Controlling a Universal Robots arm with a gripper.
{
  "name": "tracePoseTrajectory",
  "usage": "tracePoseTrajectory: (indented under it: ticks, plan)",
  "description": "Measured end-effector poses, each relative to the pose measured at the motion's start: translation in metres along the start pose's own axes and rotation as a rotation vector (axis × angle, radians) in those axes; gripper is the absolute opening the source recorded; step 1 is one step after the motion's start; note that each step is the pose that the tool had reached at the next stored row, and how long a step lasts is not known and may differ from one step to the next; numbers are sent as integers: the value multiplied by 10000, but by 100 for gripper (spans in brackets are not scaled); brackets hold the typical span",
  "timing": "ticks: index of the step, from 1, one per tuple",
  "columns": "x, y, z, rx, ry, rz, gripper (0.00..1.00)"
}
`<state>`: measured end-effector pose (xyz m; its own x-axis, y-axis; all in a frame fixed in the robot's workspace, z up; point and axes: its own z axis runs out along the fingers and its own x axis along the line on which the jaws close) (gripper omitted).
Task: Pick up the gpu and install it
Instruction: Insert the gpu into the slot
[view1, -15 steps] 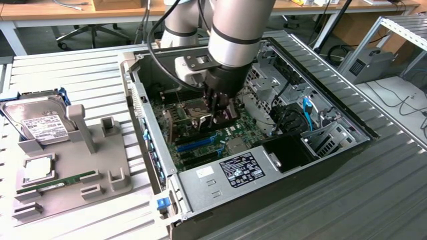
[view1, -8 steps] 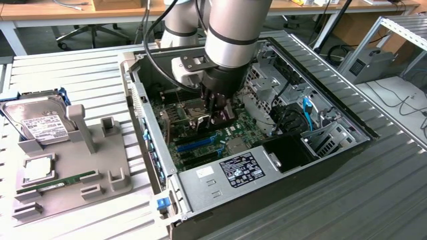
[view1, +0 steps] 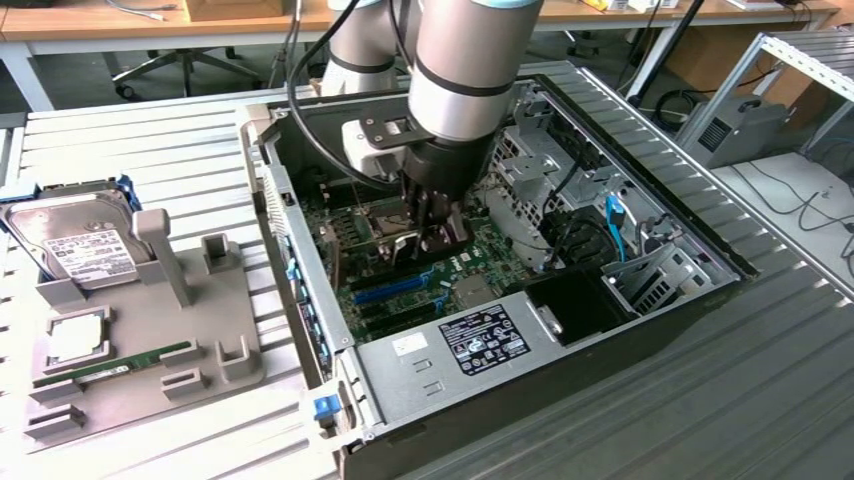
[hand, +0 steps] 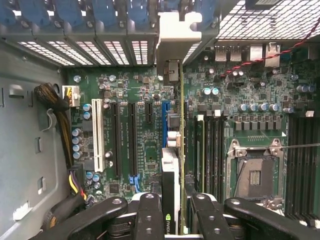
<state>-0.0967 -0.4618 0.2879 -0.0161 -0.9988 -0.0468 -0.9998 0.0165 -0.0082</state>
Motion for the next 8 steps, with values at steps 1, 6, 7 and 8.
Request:
tracePoseTrajectory:
  ticks: [1, 6, 7, 8]
  plan:
    - [0, 1, 8, 4, -1, 0, 27]
    - [2, 8, 43, 24, -8, -1, 27]
    - [2, 9, 50, 28, -8, -1, 27]
    - [3, 11, 55, 31, -9, -1, 27]
